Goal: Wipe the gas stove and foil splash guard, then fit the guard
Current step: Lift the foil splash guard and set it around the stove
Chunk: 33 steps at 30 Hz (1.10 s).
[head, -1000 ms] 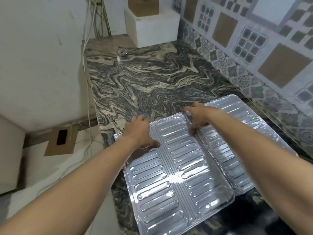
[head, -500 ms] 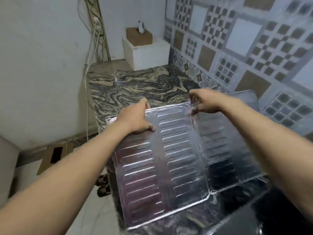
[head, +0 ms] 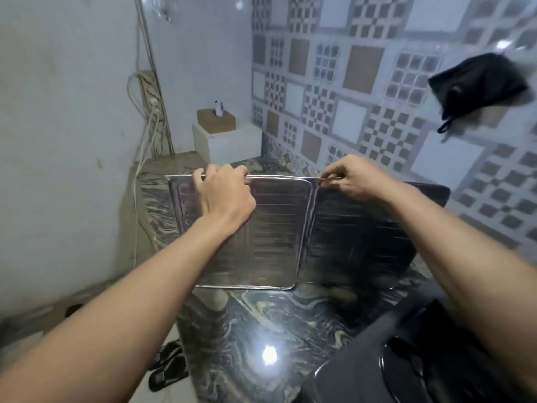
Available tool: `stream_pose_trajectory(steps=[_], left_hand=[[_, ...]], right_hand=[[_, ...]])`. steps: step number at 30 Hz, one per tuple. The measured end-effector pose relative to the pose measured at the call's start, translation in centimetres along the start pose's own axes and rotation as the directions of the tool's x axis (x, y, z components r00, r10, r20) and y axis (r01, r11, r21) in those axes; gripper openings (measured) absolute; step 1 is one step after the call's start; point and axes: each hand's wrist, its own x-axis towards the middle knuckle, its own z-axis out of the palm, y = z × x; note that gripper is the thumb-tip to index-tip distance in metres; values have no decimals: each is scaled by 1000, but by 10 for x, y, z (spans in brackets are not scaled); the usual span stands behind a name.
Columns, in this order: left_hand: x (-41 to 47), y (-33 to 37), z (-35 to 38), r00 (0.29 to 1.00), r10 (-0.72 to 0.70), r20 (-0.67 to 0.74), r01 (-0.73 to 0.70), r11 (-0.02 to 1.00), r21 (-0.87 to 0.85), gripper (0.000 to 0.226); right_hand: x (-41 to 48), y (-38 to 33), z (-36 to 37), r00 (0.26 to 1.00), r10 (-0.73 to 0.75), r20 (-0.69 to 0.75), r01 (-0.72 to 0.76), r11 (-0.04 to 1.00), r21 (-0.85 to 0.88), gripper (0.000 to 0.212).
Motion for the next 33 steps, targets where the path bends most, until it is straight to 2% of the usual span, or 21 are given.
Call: stream_pose_trajectory(steps=[4,5,7,9,12,14,18,20,21,23,24,25,26,28,30,33], left_hand=[[-17,24,15,992,-125,-14,121,982,-144,37],[-19,29,19,986,-165,-16,160,971,-177,48],[-22,41,26,962,-271,-11,260,933,-248,88],[-21,53,27,903,-426,56,415,832,-368,120],[-13,67,20,762,-587,274,630,574,-523,138],[-10,76,14,709,-594,381,688,463,-559,136],[-6,83,8,661,-548,512,736,340,-586,107],[-6,85,8,660,-530,532,736,315,-600,97],[-6,86,7,662,-529,532,732,300,-612,93],[-5,85,7,636,-541,550,732,196,-653,83],[-4,85,5,614,-543,573,735,127,-667,78],[-3,86,3,614,-530,584,732,105,-674,80],[-2,86,1,626,-501,598,733,116,-670,88],[-1,86,-3,679,-422,600,721,231,-653,96],[-1,85,-6,751,-342,565,660,358,-661,83],[2,85,-5,771,-214,599,623,444,-643,77]], right_hand=[[-19,-4,3,1000,4,-24,-3,998,60,23],[-23,-6,3,999,0,-36,2,998,66,24],[-27,-8,3,997,6,-74,0,997,76,25],[-29,-7,2,994,19,-112,-8,995,95,25],[-31,-2,0,990,26,-135,-12,995,103,23],[-33,1,0,990,29,-135,-16,995,97,21],[-33,5,3,991,30,-132,-26,999,35,26],[-30,2,8,992,17,-122,-15,1000,22,38],[-26,1,12,993,19,-119,-11,997,72,43],[-22,2,16,992,38,-119,-19,987,157,51],[-21,3,17,990,34,-140,-14,990,141,54],[-21,5,16,987,30,-158,-14,994,106,56],[-22,8,14,983,36,-178,-22,996,84,58],[-25,18,7,976,67,-206,-55,996,64,58],[-29,33,0,972,111,-207,-101,993,61,57],[-32,52,-4,961,126,-245,-139,990,-36,66]])
